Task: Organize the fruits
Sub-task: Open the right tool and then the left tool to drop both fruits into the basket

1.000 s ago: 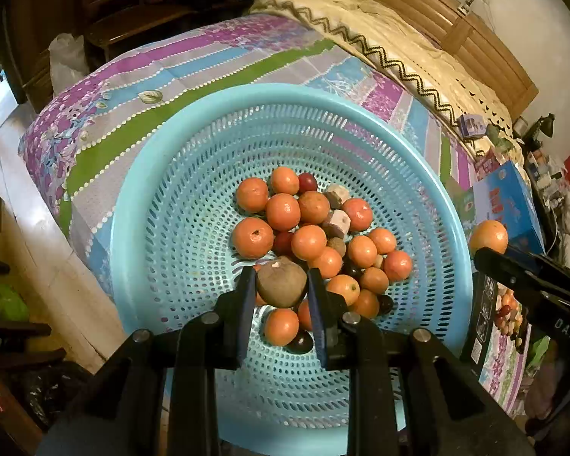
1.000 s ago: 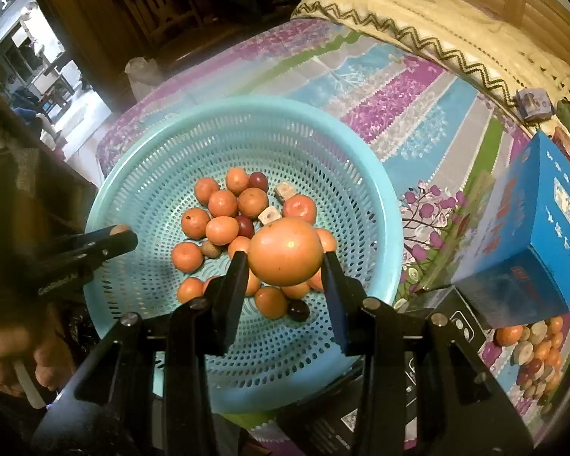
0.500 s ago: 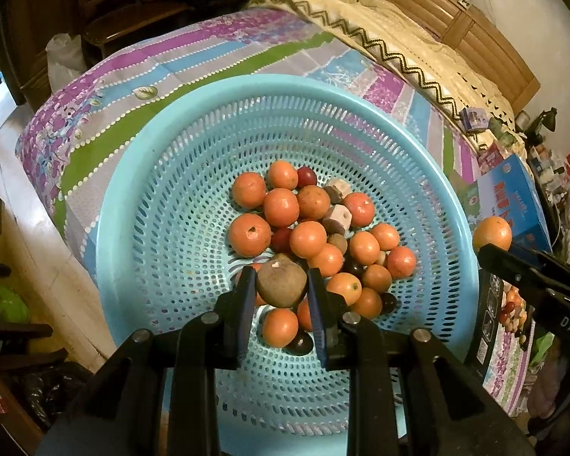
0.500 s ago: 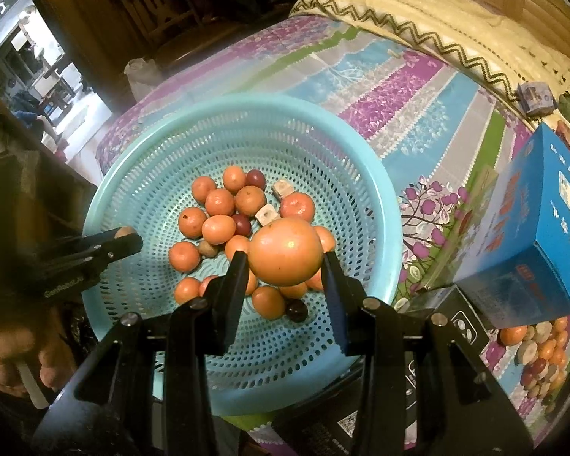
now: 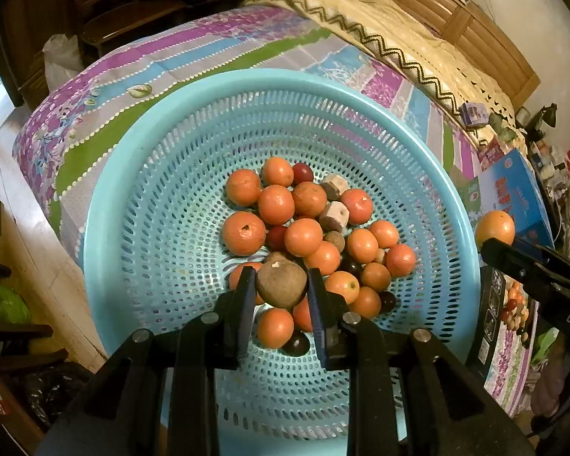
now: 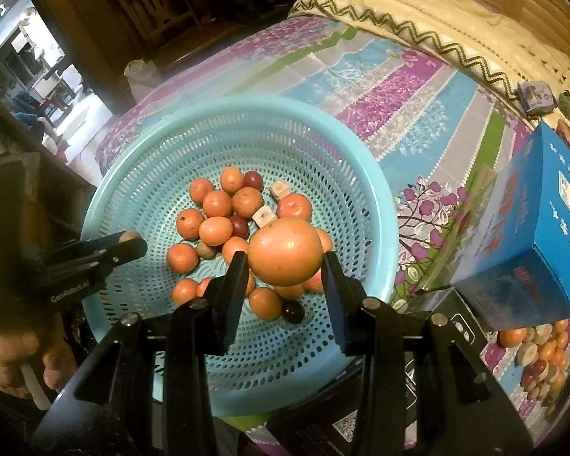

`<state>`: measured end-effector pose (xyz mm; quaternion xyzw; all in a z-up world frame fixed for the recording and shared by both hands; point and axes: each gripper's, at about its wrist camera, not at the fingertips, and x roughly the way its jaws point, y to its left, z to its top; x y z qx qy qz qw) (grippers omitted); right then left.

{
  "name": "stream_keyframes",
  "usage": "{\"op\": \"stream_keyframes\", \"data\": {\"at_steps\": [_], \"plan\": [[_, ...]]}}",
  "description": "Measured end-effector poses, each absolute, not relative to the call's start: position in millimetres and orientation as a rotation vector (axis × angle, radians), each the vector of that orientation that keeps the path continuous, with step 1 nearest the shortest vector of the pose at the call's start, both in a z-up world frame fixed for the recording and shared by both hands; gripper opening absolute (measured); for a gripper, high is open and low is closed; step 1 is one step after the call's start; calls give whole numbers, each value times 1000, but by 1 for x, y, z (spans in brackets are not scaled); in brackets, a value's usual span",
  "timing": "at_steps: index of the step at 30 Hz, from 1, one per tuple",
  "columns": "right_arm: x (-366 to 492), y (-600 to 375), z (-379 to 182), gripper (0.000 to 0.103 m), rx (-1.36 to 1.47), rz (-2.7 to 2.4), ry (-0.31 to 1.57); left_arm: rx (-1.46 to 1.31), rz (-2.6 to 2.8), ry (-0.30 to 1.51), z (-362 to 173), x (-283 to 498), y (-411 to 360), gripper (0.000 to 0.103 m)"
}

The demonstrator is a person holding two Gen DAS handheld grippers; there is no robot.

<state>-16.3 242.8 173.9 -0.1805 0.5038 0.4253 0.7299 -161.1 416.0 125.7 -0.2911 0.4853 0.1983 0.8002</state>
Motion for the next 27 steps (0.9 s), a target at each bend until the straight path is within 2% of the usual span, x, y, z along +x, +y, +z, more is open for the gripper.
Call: {"op": "stream_keyframes", "data": {"at_steps": [27], "plan": [[-17, 242, 172, 40, -396, 941, 1113, -626, 425, 1042, 124, -159, 415, 27]]}}
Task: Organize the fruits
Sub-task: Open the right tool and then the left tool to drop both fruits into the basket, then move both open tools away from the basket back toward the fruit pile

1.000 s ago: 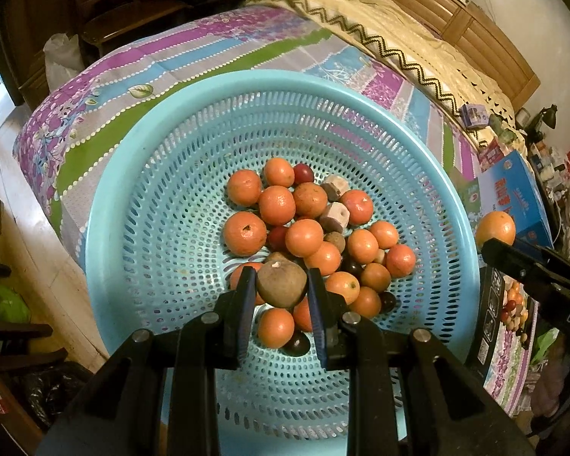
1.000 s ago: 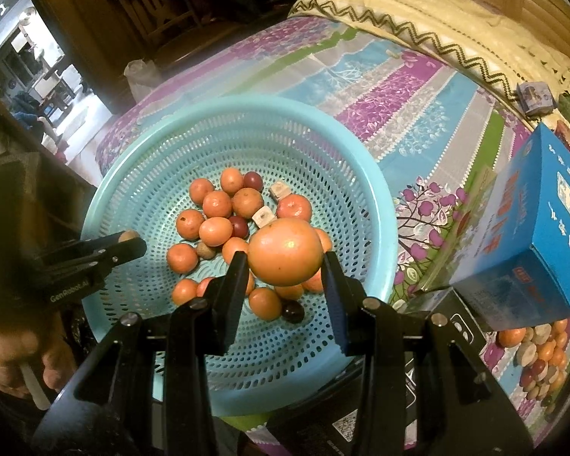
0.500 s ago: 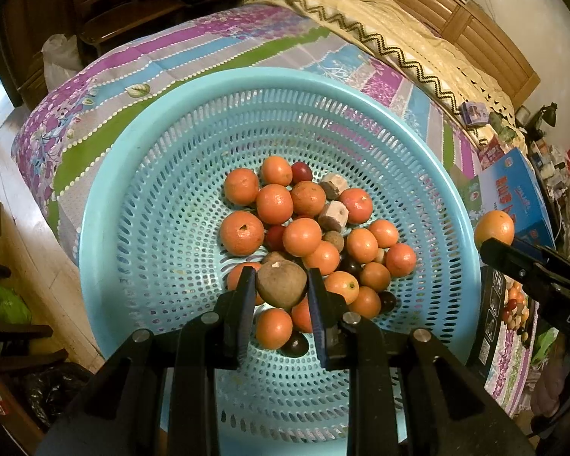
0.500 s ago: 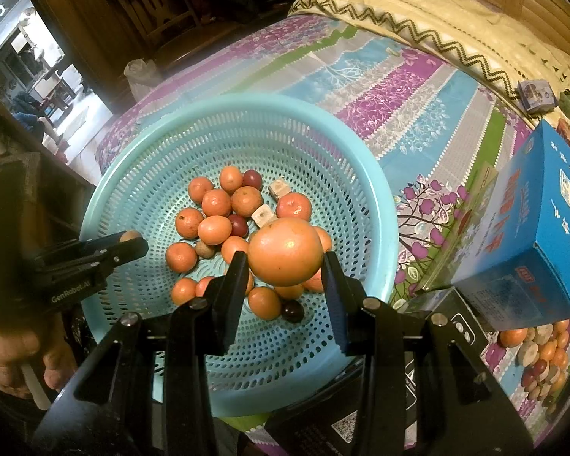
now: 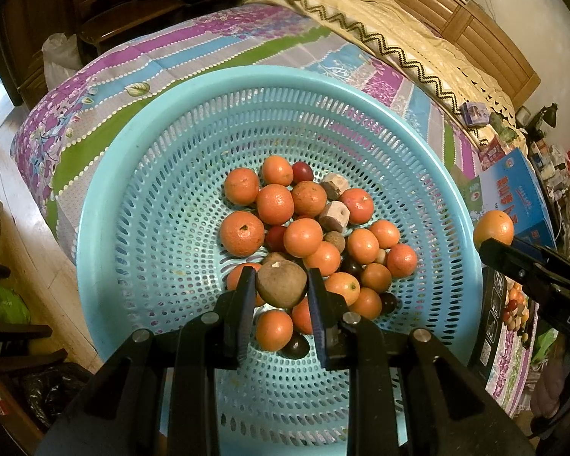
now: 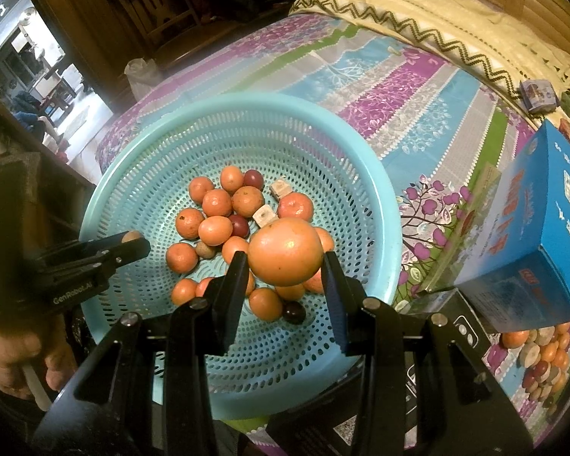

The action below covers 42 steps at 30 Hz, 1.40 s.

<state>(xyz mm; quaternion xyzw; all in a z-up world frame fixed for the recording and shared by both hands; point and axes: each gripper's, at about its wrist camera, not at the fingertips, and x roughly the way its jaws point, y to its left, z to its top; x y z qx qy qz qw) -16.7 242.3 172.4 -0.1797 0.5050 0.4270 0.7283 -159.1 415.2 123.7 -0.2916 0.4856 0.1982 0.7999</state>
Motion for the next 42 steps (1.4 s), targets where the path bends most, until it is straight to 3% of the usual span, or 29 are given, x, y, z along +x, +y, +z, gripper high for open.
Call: {"op": "stream_keyframes", "data": {"at_steps": [18, 21, 23, 26, 42], "plan": [[-19, 243, 169, 41, -387, 951, 1122, -632, 431, 1046, 117, -155, 416, 27], [-19, 243, 166, 42, -390, 956, 1120, -642, 437, 1041, 115, -154, 418, 42], [-19, 243, 167, 57, -387, 958, 1113, -640, 439, 1029, 116, -154, 417, 51], [-17, 241, 170, 66, -382, 950, 1089, -633, 435, 1028, 116, -152, 416, 61], [-8, 237, 171, 67, -370, 948, 1083, -628, 453, 1023, 115, -149, 416, 64]]}}
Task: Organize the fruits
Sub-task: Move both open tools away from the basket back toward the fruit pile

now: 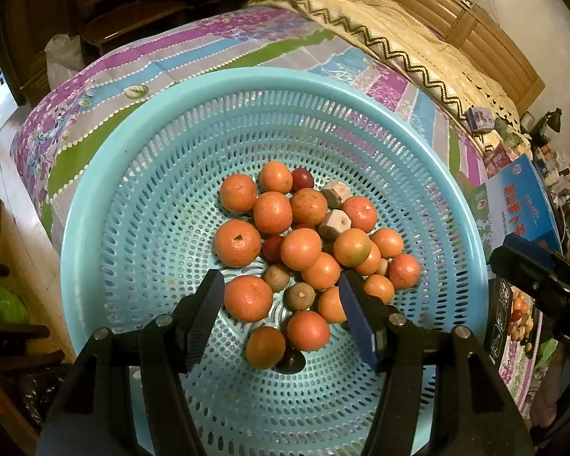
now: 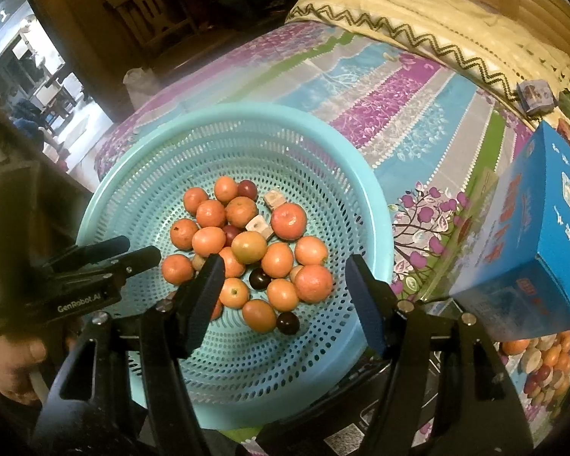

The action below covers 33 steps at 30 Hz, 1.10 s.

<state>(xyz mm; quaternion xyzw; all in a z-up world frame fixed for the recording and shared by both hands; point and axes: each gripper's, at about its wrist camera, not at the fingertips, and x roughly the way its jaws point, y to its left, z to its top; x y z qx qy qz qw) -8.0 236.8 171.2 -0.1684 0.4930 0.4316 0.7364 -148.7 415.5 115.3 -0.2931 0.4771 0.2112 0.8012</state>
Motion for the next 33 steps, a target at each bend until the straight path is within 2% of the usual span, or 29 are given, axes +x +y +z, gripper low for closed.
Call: {"op": "stream_keyframes", "data": {"at_steps": [13, 22, 27, 29, 33], "plan": [[-18, 202, 190, 67, -362, 888, 964, -580, 443, 960, 135, -147, 391, 64], [-25, 139, 210, 67, -314, 764, 858, -498, 379, 910, 154, -129, 345, 67], [-24, 102, 221, 67, -286, 692, 817, -423, 370, 801, 183, -120, 309, 77], [-24, 84, 225, 67, -275, 658, 801, -372, 374, 749, 198, -117, 294, 96], [-25, 53, 230, 67, -252, 597, 778, -261, 366, 631, 228, -115, 256, 99]]}}
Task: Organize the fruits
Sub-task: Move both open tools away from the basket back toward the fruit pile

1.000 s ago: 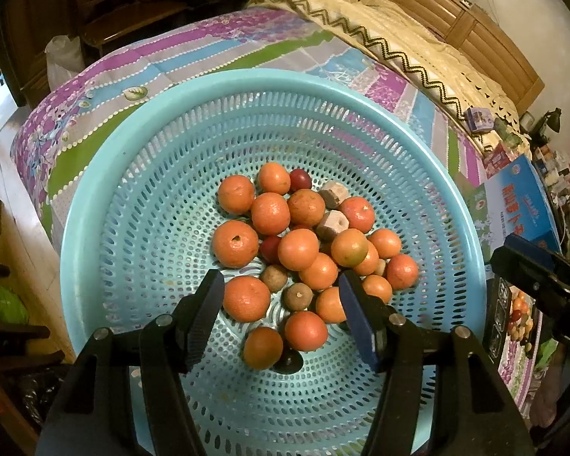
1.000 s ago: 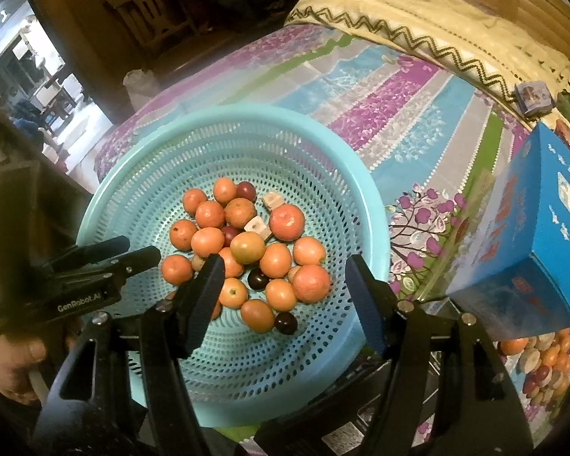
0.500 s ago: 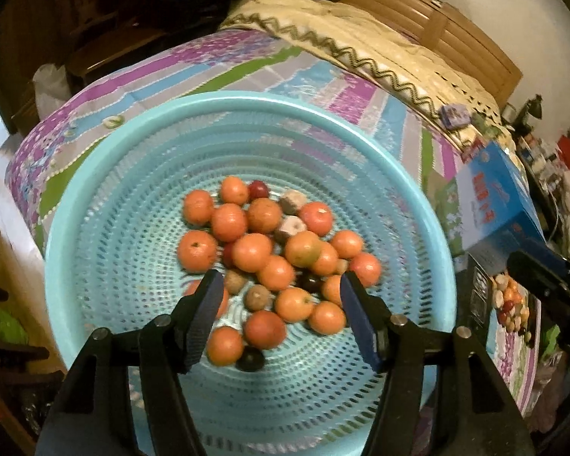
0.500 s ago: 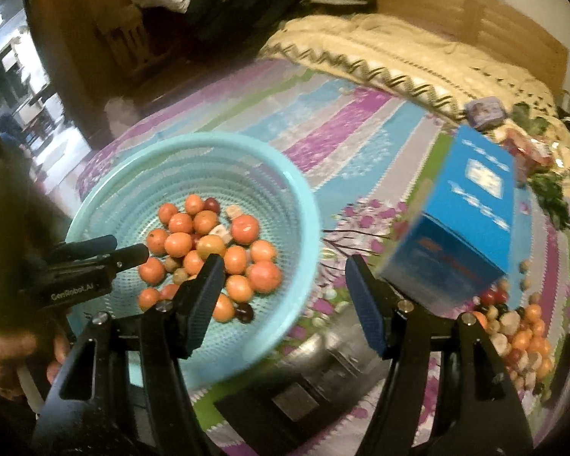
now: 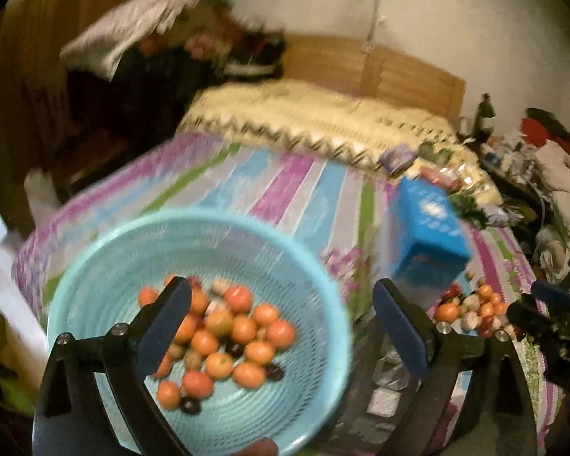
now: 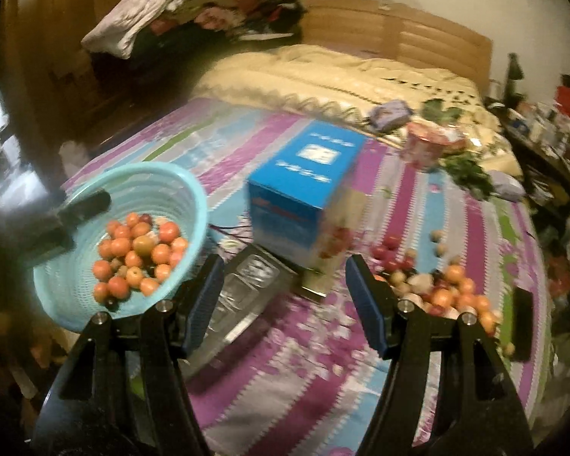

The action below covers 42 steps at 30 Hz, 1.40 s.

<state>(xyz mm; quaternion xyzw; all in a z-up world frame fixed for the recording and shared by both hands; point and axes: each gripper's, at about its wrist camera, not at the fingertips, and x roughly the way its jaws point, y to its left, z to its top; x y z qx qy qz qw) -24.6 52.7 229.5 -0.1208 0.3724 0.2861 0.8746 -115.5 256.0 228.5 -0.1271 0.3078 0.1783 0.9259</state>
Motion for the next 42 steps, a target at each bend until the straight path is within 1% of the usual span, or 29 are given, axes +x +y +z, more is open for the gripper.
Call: {"op": "stream_keyframes", "data": {"at_steps": [1, 2, 6, 11, 15, 20, 25, 32, 42], "plan": [[-25, 44, 230, 68, -249, 580, 772, -253, 352, 618, 234, -113, 248, 102], [-27, 37, 230, 68, -247, 566, 769, -250, 343, 605, 238, -112, 242, 102], [-28, 1, 232, 71, -228, 507, 757, -240, 323, 551, 255, -109, 218, 103], [-33, -38, 235, 78, -212, 440, 728, -228, 268, 521, 269, -102, 187, 103], [-35, -61, 234, 78, -195, 412, 723, -187, 264, 493, 280, -98, 160, 103], [-36, -86, 227, 78, -169, 385, 727, -32, 343, 436, 292, -101, 113, 103], [-38, -108, 225, 79, -143, 368, 723, 53, 364, 427, 291, -98, 85, 103], [-42, -129, 219, 79, -120, 349, 724, 70, 308, 500, 282, -91, 56, 103], [-53, -162, 203, 79, -111, 310, 756, 120, 243, 518, 267, -88, 2, 103]]}}
